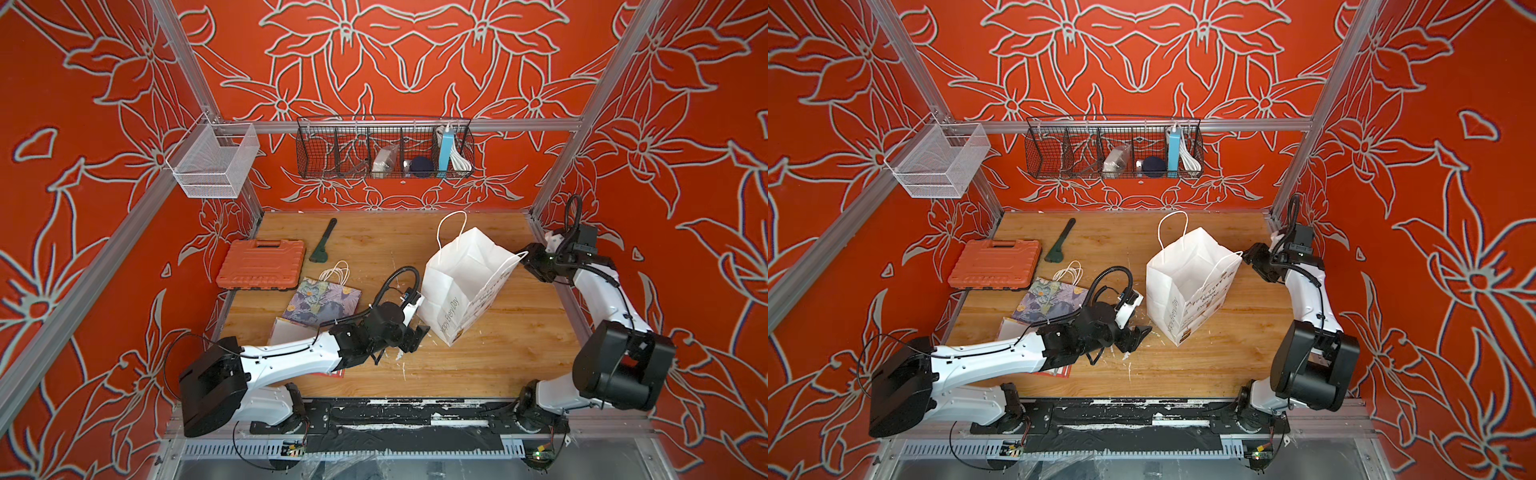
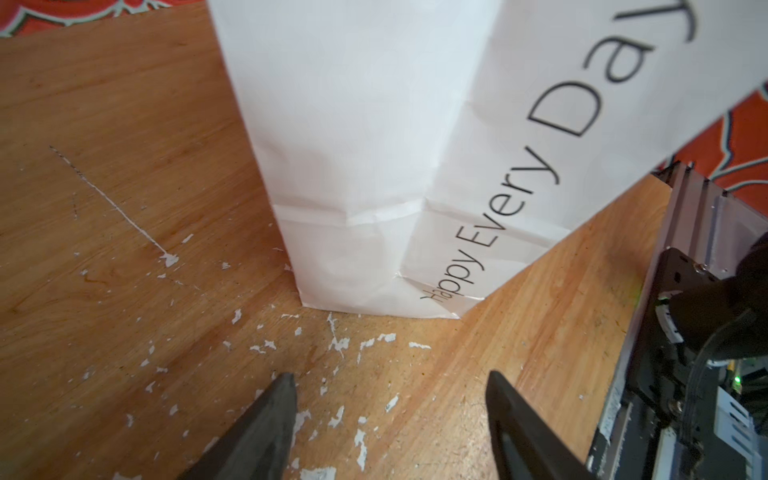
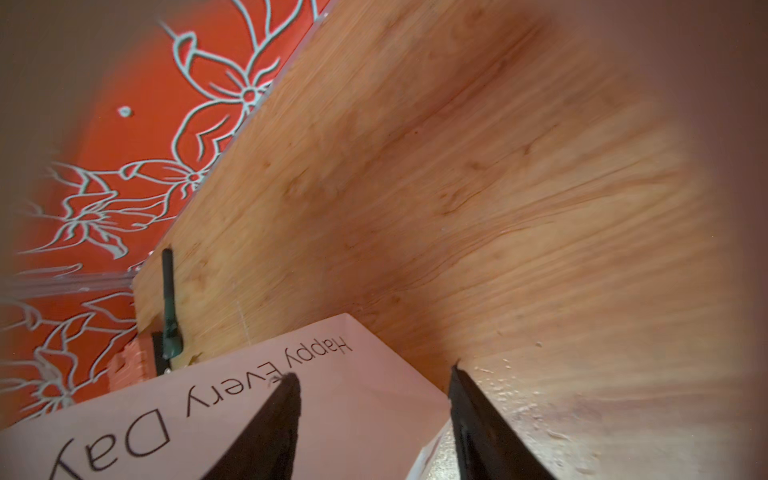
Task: Put away the paper bag
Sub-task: Adjust the paper bag at the center of the board.
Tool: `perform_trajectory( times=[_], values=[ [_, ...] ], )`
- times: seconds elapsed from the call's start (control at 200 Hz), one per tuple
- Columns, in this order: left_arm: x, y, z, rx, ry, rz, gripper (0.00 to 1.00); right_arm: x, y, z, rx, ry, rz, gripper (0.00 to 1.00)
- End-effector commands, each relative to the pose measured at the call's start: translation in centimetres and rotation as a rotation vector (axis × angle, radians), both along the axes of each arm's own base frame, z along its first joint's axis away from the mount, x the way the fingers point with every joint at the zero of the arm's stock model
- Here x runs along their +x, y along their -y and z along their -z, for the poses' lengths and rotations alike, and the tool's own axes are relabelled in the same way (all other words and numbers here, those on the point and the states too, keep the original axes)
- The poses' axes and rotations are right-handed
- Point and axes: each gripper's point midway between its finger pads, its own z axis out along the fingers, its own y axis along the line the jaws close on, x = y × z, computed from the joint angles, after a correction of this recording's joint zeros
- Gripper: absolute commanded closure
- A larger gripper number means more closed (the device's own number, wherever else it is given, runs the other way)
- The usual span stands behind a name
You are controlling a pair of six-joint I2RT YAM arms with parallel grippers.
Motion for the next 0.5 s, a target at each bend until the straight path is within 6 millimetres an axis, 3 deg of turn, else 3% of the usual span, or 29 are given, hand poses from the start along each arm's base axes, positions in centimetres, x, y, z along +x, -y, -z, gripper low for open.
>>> perform_trajectory(
  times=[0.0, 0.14, 0.495],
  values=[
    [1.1, 0.9, -0.7, -0.067, -0.015, 0.0, 0.33, -0.4, -3.5, -0.8, 0.111, 0.071, -0.122, 0.42],
    [2.8, 1.6, -0.5, -0.072, -0.031, 0.0, 0.42, -2.2, -4.8, 0.5, 0.126, 0.045, -0.143, 0.45],
    [8.5, 1.4, -1.0, -0.079, -0.022, -0.051, 0.54, -7.0, -7.3, 0.7, 0.158, 0.05, -0.188, 0.51]
  ],
)
